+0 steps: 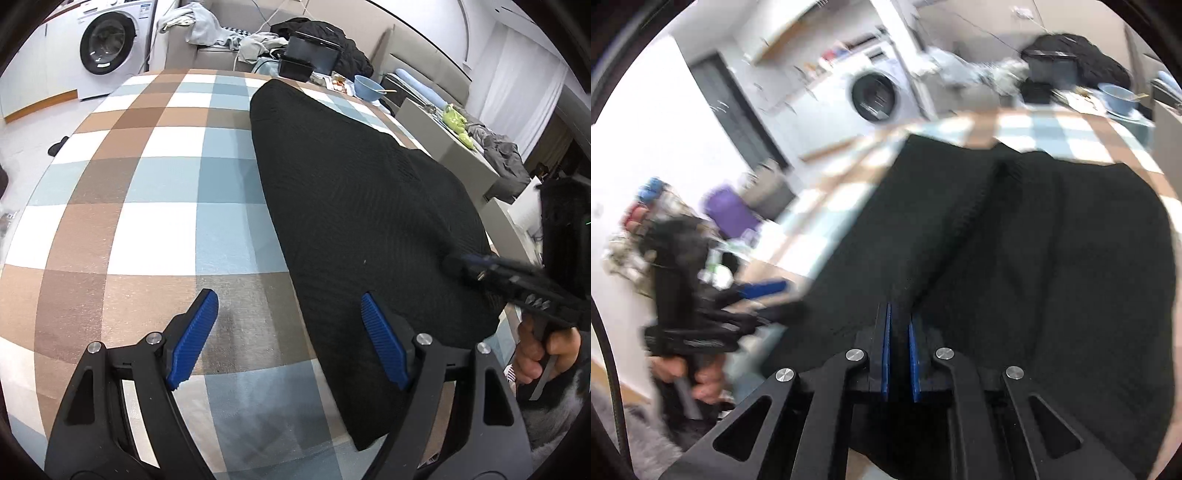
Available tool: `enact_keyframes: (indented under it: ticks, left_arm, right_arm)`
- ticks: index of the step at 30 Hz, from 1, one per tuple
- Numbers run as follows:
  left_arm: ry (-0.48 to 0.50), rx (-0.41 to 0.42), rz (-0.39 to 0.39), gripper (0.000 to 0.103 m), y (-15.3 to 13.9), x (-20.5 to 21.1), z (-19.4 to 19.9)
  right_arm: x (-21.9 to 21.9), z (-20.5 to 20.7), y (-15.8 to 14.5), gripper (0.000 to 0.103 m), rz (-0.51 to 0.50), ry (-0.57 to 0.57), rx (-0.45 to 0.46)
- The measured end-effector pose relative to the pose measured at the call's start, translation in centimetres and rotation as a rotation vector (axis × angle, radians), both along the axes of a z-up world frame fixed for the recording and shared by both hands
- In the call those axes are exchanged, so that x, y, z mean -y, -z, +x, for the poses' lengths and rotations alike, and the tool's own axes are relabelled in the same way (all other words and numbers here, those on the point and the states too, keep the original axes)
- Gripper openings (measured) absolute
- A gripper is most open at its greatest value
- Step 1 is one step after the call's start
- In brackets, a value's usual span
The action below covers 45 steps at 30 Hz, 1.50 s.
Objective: Fold small clothes
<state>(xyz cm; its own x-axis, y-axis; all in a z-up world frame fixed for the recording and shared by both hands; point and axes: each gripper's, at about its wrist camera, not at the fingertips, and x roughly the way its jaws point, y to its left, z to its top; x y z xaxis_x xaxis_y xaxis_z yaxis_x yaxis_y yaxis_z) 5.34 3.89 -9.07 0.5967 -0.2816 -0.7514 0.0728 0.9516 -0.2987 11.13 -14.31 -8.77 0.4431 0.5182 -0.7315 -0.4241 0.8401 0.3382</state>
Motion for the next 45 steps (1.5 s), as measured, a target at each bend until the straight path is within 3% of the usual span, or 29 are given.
enact_keyframes:
  ticks: [2, 5, 7, 11, 20, 23, 26, 29, 31, 35, 37, 39, 41, 43, 45]
  left_arm:
    - [-0.008, -0.005, 0.024, 0.078, -0.1, 0.1, 0.0]
    - [0.020, 0.017, 0.034, 0.078, -0.5, 0.8, -0.3]
    - [0.038, 0.024, 0.037, 0.078, -0.6, 1.4, -0.4]
    - [0.068, 0.028, 0.042, 0.078, -0.6, 2.2, -0.6]
    - [0.024, 0.014, 0.014, 0.078, 0.0, 1.1, -0.2]
    - [0.006, 0.002, -0.002, 0.078, 0.3, 0.3, 0.2]
    - [-0.008, 0.007, -0.010, 0.078, 0.2, -0.2, 0.3]
    - [-0.015, 0.015, -0.018, 0.078, -0.1, -0.6, 0.5]
    - [-0.015, 0.015, -0.020, 0.078, -0.2, -0.6, 0.6]
    - [-0.004, 0.023, -0.001, 0.078, -0.4, -0.2, 0.6]
    - [0.010, 0.023, 0.011, 0.078, -0.5, -0.1, 0.6]
    - [0.020, 0.027, 0.019, 0.078, -0.6, -0.2, 0.6]
    - [0.039, 0.038, 0.034, 0.078, -0.8, -0.3, 0.3]
    - [0.053, 0.056, 0.060, 0.078, -1.3, -0.6, 0.3]
    - [0.087, 0.069, 0.049, 0.078, -2.1, -1.0, 0.4]
  right_arm:
    - [0.6, 0.4, 0.5, 0.013, 0.018, 0.007, -0.050]
    - [2.7, -0.7, -0.6, 0.019, 0.047, 0.036, 0.020]
    - [4.5, -0.9, -1.1, 0.032, 0.042, 0.107, 0.039]
    - [5.7, 1.3, -0.4, 0.033, 0.065, 0.155, -0.016]
    - [4.7, 12.6, 0.5, 0.033, 0.037, 0.268, -0.068]
    - [4.3, 15.0, 0.3, 0.028, 0.031, 0.288, -0.064]
    - [4.1, 15.6, 0.1, 0.009, 0.028, 0.272, -0.056]
    - [3.3, 14.5, -2.5, 0.005, 0.059, 0.203, 0.072]
    - [3.0, 14.0, -4.0, 0.005, 0.007, 0.219, 0.160]
    - [2.9, 16.2, -2.1, 0.008, -0.075, 0.260, 0.041]
    - [3.6, 15.9, -1.7, 0.020, -0.069, 0.300, -0.006]
    - [4.5, 13.9, -2.3, 0.025, -0.017, 0.310, 0.000]
    - [4.4, 10.7, -3.4, 0.027, -0.028, 0.286, 0.015]
    - [4.0, 8.2, -3.7, 0.038, -0.033, 0.266, 0.002]
    - [3.6, 4.4, -4.0, 0.041, -0.008, 0.244, -0.002]
